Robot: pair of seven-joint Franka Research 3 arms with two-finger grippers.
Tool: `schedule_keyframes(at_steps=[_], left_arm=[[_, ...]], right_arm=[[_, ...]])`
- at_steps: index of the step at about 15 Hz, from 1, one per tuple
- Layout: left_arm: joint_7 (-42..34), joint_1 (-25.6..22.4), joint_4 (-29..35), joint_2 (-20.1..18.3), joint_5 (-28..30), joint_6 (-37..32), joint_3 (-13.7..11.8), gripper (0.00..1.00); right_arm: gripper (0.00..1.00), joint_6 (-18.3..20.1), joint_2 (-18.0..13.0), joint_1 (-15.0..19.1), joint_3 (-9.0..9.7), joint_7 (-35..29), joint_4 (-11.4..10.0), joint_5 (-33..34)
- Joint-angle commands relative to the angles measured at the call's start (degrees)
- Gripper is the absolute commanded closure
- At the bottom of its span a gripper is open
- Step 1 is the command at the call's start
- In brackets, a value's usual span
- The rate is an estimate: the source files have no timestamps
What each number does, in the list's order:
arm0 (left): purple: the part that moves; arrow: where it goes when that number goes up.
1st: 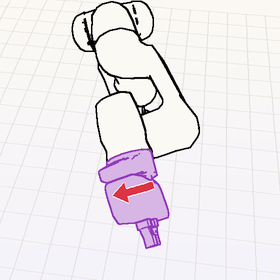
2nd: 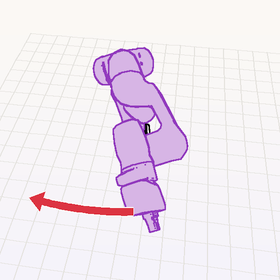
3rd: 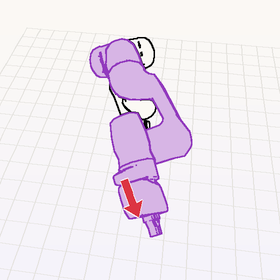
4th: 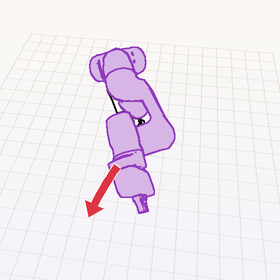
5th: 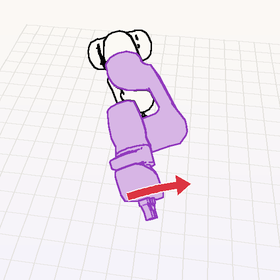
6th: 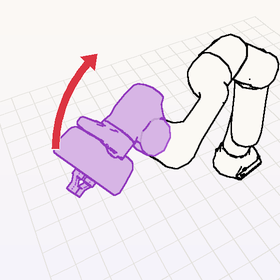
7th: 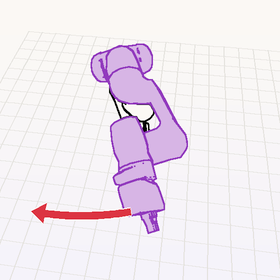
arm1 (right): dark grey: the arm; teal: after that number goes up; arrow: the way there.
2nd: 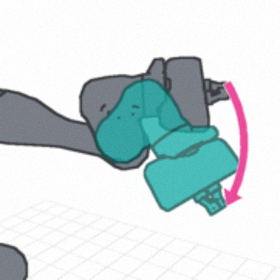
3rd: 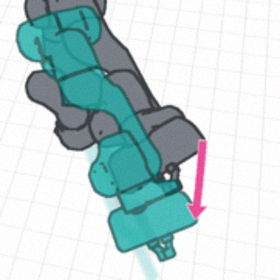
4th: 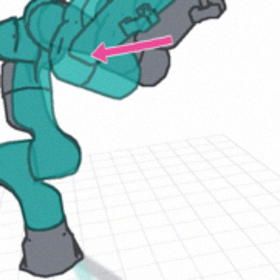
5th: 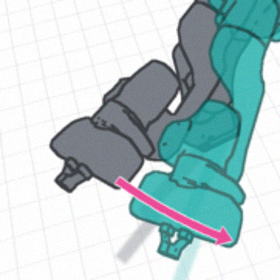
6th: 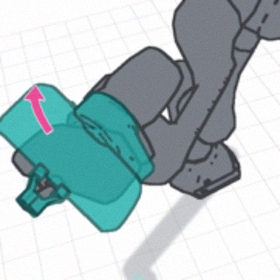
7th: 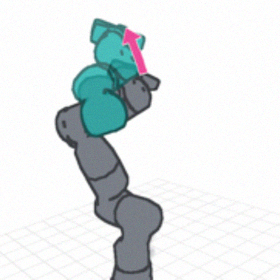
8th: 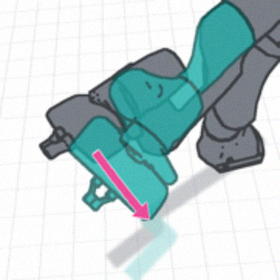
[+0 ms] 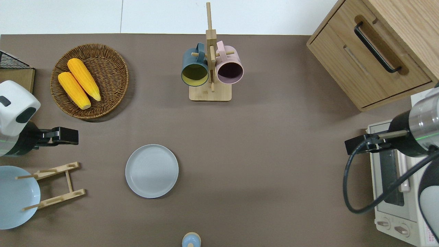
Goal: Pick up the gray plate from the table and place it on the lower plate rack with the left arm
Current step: 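Move the left gripper toward the edge of the gray plate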
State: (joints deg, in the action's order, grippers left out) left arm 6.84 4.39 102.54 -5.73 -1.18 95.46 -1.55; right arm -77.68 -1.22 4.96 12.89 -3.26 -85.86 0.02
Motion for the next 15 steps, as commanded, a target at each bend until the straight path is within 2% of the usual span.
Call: schedule_keyframes(at_steps=[1, 8, 10, 11, 15], left_arm=[[5.7, 1.9, 1.0, -0.1, 0.4, -0.6, -0.5, 0.0], [5.2, 2.2, 6.3, 0.4, 2.1, 1.7, -0.4, 0.0], [5.1, 2.6, 10.6, 0.5, 2.4, 4.9, 0.0, 0.0], [5.0, 2.6, 13.8, 1.1, 4.7, 8.1, 0.0, 0.01], [5.0, 2.8, 18.0, 4.2, 6.3, 13.0, 0.8, 0.01]], right_arm=[[0.013, 0.9, -0.3, 0.8, 0.38, 0.2, 0.3, -0.2], [0.011, 0.9, -0.3, 0.8, 0.38, 0.2, 0.3, -0.2], [0.013, 0.9, -0.3, 0.8, 0.38, 0.2, 0.3, -0.2], [0.011, 0.9, -0.3, 0.8, 0.38, 0.2, 0.3, -0.2], [0.013, 0.9, -0.3, 0.8, 0.38, 0.2, 0.3, -0.2]])
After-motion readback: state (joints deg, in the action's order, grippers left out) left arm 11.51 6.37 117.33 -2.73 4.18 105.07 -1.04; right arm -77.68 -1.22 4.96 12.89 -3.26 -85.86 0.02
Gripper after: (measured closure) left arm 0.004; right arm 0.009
